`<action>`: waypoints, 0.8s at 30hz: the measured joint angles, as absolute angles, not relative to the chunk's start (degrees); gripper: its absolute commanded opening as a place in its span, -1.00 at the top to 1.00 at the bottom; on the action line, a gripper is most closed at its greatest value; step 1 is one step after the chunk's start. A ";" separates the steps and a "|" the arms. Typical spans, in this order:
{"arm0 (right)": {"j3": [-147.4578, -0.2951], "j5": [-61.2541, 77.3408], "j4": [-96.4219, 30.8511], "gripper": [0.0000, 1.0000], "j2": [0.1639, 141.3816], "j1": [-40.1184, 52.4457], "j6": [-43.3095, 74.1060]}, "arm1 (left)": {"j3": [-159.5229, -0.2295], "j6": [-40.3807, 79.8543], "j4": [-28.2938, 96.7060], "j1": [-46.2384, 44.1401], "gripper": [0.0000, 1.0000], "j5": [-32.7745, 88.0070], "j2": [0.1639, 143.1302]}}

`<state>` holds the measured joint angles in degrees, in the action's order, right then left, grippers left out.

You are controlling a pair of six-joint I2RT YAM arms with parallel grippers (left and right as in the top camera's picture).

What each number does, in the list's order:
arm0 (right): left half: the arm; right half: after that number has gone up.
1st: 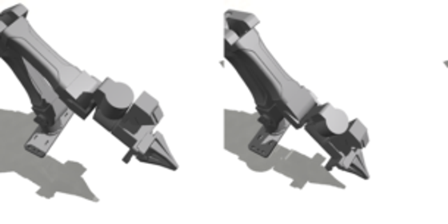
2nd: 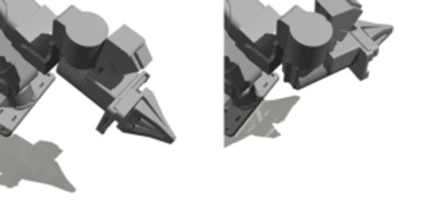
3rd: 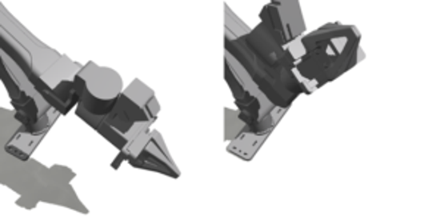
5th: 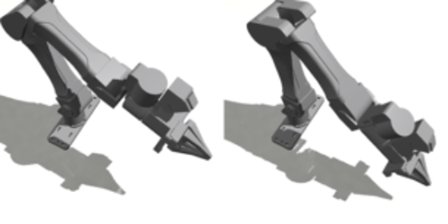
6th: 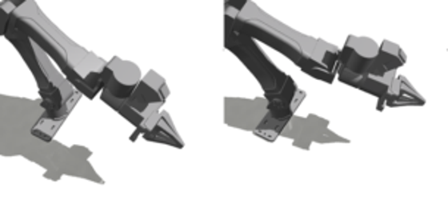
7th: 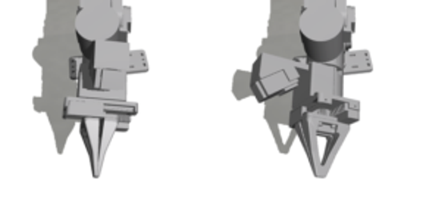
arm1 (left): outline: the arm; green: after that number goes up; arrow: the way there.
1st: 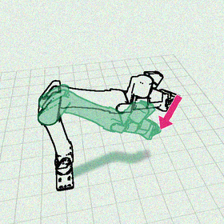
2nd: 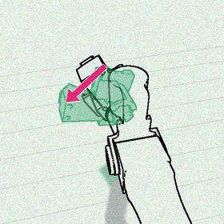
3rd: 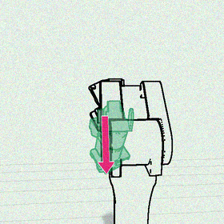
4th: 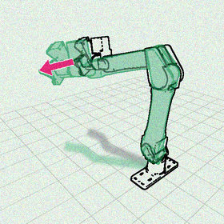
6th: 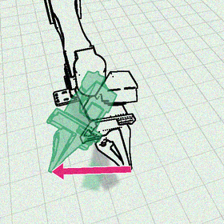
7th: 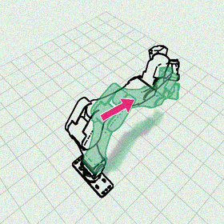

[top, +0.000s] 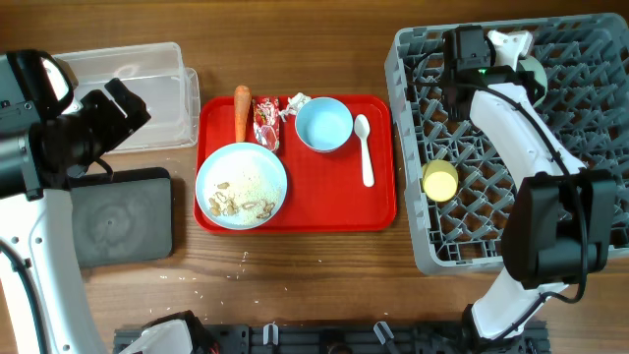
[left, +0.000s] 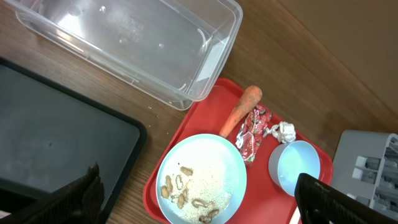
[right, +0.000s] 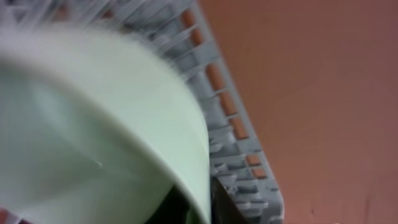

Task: Sort waste into correct bins and load items into the dishwasher rack
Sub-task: 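Reach right gripper to the light blue bowl and grasp its rim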

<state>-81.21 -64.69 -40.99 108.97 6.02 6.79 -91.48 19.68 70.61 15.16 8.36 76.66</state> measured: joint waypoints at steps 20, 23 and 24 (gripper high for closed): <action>-90.17 -13.43 -49.06 -0.15 95.42 27.46 9.10 | -91.48 19.68 70.59 15.16 -1.00 8.36 76.66; -89.84 -4.58 -48.95 -0.15 98.61 28.25 14.31 | -91.48 19.68 70.61 15.16 -1.00 8.36 76.66; -89.60 -2.39 -48.80 -0.15 100.71 28.25 16.05 | -91.48 19.68 70.61 15.16 -1.00 8.36 76.66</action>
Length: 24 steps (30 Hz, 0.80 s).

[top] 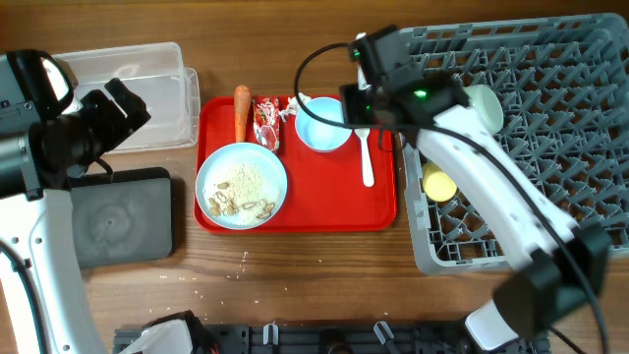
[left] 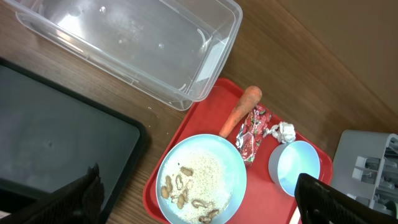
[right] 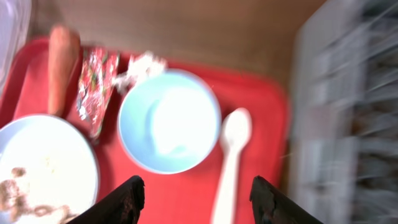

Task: Sort waste into correct bins and load items into the dishwasher rack
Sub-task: 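Reach right gripper to the light blue bowl and grasp its rim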

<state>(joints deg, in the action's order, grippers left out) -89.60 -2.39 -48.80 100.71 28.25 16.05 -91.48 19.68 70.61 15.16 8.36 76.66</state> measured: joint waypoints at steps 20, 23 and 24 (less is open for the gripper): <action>-88.40 1.91 -45.63 0.40 117.93 26.50 31.83 | -91.48 19.68 70.59 15.16 -1.00 8.36 76.66; -88.29 1.96 -45.58 0.43 118.02 26.13 32.36 | -91.48 19.68 70.59 15.16 -1.00 8.36 76.66; -88.29 1.96 -45.58 0.42 118.06 26.06 32.38 | -91.48 19.68 70.59 15.16 -1.00 8.36 76.66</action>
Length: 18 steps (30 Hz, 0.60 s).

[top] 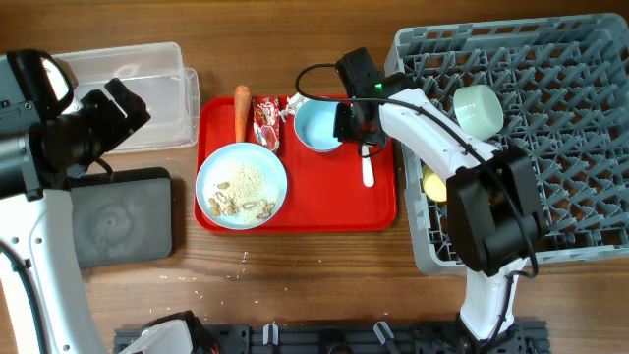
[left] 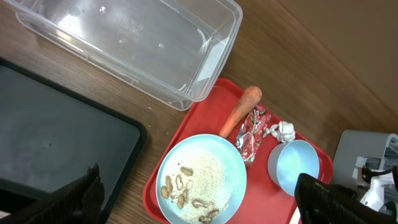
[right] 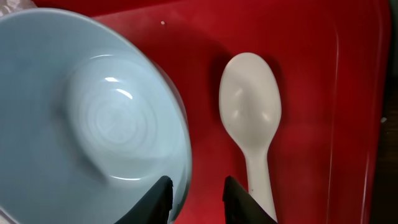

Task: Sort waste into correct bins and load items into the dishwasher rack
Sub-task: 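Reach right gripper to the light blue bowl and grasp its rim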

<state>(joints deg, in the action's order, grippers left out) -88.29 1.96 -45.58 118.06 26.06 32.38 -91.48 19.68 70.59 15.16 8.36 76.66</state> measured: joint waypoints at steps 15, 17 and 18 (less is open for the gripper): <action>-88.20 2.42 -43.97 0.92 120.49 26.02 32.97 | -91.48 19.68 70.59 15.16 -1.00 8.36 76.66; -88.20 3.01 -43.81 0.91 120.77 25.96 32.58 | -91.48 19.68 70.59 15.16 -1.00 8.36 76.66; -88.20 3.07 -43.83 0.92 120.77 25.93 32.49 | -91.48 19.68 70.59 15.16 -0.99 8.36 76.66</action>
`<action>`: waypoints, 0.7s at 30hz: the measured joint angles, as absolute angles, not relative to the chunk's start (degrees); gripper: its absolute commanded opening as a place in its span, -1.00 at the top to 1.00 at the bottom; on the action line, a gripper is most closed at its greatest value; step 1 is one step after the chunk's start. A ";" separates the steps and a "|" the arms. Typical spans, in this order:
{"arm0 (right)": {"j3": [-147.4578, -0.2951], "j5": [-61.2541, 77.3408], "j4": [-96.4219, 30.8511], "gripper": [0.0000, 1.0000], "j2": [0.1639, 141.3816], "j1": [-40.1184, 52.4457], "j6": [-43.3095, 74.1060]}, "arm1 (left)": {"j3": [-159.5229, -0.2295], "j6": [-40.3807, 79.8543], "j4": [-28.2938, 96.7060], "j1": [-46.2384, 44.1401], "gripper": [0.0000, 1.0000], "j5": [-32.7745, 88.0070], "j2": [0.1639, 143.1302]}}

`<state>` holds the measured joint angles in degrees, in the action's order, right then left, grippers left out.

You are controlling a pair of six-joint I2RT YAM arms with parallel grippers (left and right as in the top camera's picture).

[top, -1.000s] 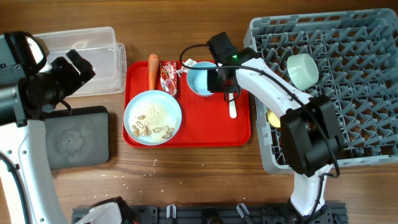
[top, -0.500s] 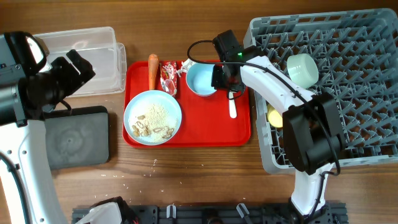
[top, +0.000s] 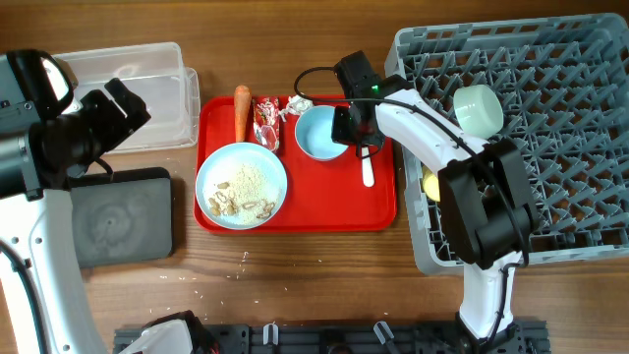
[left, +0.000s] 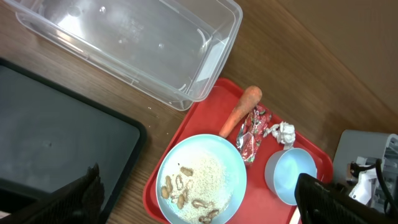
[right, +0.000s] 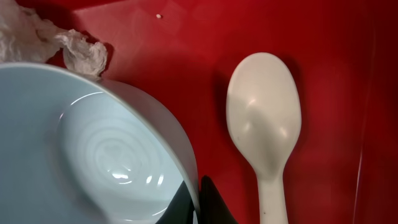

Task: Sort waste into correct bins and load items into the dishwasher rack
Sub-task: 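Reach right gripper to the light blue bowl and grasp its rim, then carry the light blue bowl into the rack and release it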

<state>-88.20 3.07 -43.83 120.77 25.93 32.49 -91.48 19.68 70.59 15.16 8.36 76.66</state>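
On the red tray (top: 295, 211) stand a small light-blue bowl (top: 320, 135), a white spoon (top: 367, 162) to its right, a carrot (top: 242, 111), a red wrapper (top: 266, 123), a crumpled tissue (top: 298, 102) and a blue plate of food scraps (top: 241, 185). My right gripper (top: 350, 128) is down at the bowl's right edge, shut on the bowl rim (right: 180, 155), with the spoon (right: 264, 124) just beside it. My left gripper (left: 199, 205) hangs open high over the table's left side, holding nothing.
A grey dishwasher rack (top: 590, 241) fills the right side, holding a pale green cup (top: 478, 108) and a yellow item (top: 438, 183). A clear plastic bin (top: 128, 93) sits at the back left, with a dark flat bin (top: 123, 216) in front of it.
My right gripper's fingers, open on either side of the bowl's rim, have shut on that rim. The bowl has shifted slightly. The left arm has not moved.
My right gripper was in the rack with the pale green cup. Then it was open over the tray, the cup left in the rack. Then it stood low with open fingers astride the blue bowl's rim, and now it grips that rim.
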 measured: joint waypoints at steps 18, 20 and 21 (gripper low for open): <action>-89.41 -45.87 -52.25 0.91 87.77 14.11 27.66 | -91.48 19.68 70.61 15.16 -1.00 8.36 76.66; -89.41 -51.62 -50.94 0.91 87.55 10.61 25.10 | -91.48 19.68 70.61 15.16 -1.00 8.36 76.66; -89.41 -53.60 -50.48 0.91 87.96 9.06 23.83 | -91.48 19.68 70.59 15.16 -1.00 8.36 76.66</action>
